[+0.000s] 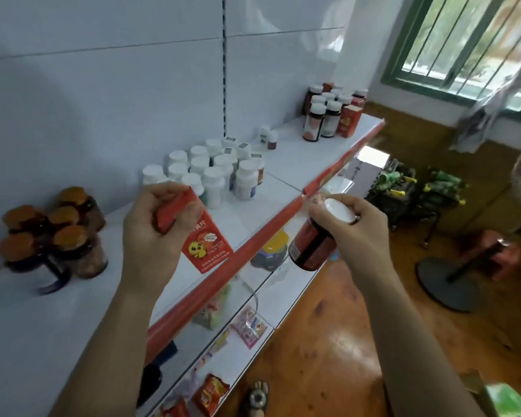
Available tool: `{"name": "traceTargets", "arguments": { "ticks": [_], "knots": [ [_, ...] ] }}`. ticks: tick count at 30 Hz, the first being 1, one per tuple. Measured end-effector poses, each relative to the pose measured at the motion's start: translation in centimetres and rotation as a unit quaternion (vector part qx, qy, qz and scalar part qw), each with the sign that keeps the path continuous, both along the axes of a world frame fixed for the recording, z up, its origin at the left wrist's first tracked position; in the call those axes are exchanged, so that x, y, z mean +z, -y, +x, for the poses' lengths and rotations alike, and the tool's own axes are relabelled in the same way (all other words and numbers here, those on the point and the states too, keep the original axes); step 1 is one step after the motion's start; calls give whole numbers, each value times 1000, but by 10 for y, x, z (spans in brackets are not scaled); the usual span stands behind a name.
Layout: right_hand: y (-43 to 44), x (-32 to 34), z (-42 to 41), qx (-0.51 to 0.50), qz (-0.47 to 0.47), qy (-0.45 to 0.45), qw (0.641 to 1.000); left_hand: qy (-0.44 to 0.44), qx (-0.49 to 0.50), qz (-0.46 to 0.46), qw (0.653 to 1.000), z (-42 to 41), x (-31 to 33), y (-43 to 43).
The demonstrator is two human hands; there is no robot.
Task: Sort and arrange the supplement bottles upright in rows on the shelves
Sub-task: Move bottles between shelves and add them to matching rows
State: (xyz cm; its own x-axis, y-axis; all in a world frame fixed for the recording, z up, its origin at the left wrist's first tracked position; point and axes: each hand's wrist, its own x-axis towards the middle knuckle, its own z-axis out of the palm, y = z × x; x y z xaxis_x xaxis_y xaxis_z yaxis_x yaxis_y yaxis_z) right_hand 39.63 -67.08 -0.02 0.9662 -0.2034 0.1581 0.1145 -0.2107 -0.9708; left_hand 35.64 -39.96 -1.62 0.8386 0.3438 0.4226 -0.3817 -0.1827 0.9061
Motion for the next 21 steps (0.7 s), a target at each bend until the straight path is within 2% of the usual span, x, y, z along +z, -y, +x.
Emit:
{"name": "traceTargets", "arguments": {
  "ticks": [7, 15, 18, 21],
  "knots": [
    [91, 19, 139, -33, -10, -3, 999, -14, -38, 38, 998, 167, 25, 93],
    [172, 14, 319, -32, 11, -12, 999, -32, 58, 101, 993, 289, 21, 152],
    [189, 4, 401, -18, -22, -10, 1000, -50, 108, 144, 982, 333, 6, 175],
    [194, -2, 470, 30, -111, 8, 993, -101, 163, 177, 965, 376, -5, 202]
  ]
}}
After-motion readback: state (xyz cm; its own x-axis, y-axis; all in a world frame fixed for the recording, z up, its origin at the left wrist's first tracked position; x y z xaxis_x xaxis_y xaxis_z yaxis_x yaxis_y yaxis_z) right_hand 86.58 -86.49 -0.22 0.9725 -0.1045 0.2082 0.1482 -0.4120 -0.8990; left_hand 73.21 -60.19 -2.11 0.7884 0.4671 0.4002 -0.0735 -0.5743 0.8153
